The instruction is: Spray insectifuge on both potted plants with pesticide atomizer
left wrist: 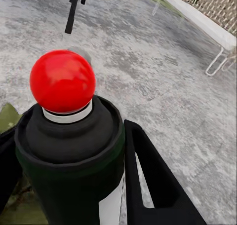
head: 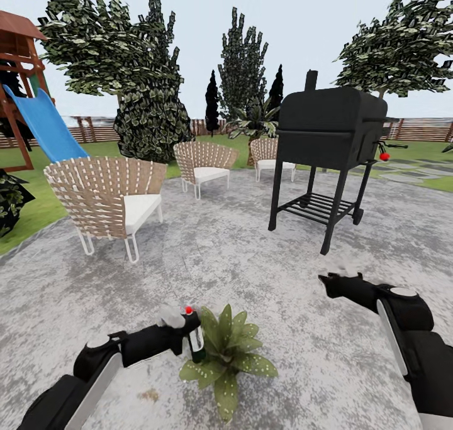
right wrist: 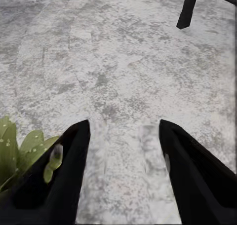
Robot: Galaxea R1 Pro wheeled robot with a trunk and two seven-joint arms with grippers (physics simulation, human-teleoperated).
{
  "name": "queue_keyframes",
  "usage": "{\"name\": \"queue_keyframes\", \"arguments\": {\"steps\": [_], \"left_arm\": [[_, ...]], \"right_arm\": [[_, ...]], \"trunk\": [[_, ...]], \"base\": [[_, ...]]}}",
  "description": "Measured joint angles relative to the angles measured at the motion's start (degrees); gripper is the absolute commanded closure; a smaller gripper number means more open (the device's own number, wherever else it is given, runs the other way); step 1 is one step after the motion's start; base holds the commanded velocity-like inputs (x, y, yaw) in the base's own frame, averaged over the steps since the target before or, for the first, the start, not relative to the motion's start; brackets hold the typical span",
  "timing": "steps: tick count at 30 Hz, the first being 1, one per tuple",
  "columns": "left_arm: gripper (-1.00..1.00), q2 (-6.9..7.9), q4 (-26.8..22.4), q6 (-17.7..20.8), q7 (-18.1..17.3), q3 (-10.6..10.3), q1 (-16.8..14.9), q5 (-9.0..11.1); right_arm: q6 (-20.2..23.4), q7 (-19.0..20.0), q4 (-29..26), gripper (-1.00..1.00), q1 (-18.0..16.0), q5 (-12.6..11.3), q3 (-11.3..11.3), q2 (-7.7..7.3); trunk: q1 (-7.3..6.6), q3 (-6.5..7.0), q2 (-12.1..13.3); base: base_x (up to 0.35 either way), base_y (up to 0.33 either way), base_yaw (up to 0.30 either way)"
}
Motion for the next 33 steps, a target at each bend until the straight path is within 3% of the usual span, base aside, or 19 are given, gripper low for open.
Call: {"name": "queue_keyframes", "arguments": {"steps": [4, 6, 7, 10, 16, 22, 27, 33], "left_arm": [[1.00, 0.08, -0.2, 1.5, 0.1, 3.2, 0.6, -0.1], [1.00, 0.00, -0.6, 3.4, 0.2, 6.4, 1.4, 0.0], [1.00, 0.01, -0.8, 3.8, 0.2, 7.9, 2.1, -0.1], [1.00, -0.17, -1.0, 4.3, 0.2, 9.6, 2.8, -0.1], [1.00, -0.24, -0.3, 4.3, 0.4, 10.2, 3.3, -0.5], [1.00, -0.24, -0.2, 4.3, 0.4, 10.2, 3.3, -0.5], [1.00, -0.27, 0.1, 4.2, 0.6, 10.2, 3.3, -0.7], [1.00, -0.22, 1.3, 4.1, 0.8, 10.3, 3.3, -0.8]], "right_arm": [[-0.5, -0.2, 4.5, -1.00, 0.0, 0.1, -0.2, -0.07], [-5.0, -0.2, 11.5, -1.00, 0.0, 0.3, -0.2, -0.17], [-10.1, -0.2, 16.2, -1.00, 0.0, 0.4, -0.2, -0.37], [-18.9, -0.3, 22.9, -1.00, 0.0, 0.3, -0.2, -0.52], [-22.6, -0.2, 25.7, -1.00, 0.1, 0.4, 0.1, -0.39], [-22.6, -0.1, 25.8, -1.00, 0.1, 0.5, 0.2, -0.48], [-22.5, -0.3, 30.8, -1.00, 0.4, 0.6, 0.4, -0.34], [-22.0, -0.1, 33.7, -1.00, 1.3, 0.7, 0.6, 0.83]], "trunk": [[0.00, 0.00, 0.0], [0.00, 0.00, 0.0], [0.01, -0.01, 0.0], [0.00, 0.00, 0.0], [0.00, 0.00, 0.0], [0.00, 0.00, 0.0], [0.00, 0.00, 0.0], [0.00, 0.00, 0.0]], "base": [[0.000, 0.000, 0.000], [0.000, 0.000, 0.000], [0.000, 0.000, 0.000], [0.000, 0.000, 0.000], [0.000, 0.000, 0.000], [0.000, 0.000, 0.000], [0.000, 0.000, 0.000], [0.000, 0.000, 0.000]]}}
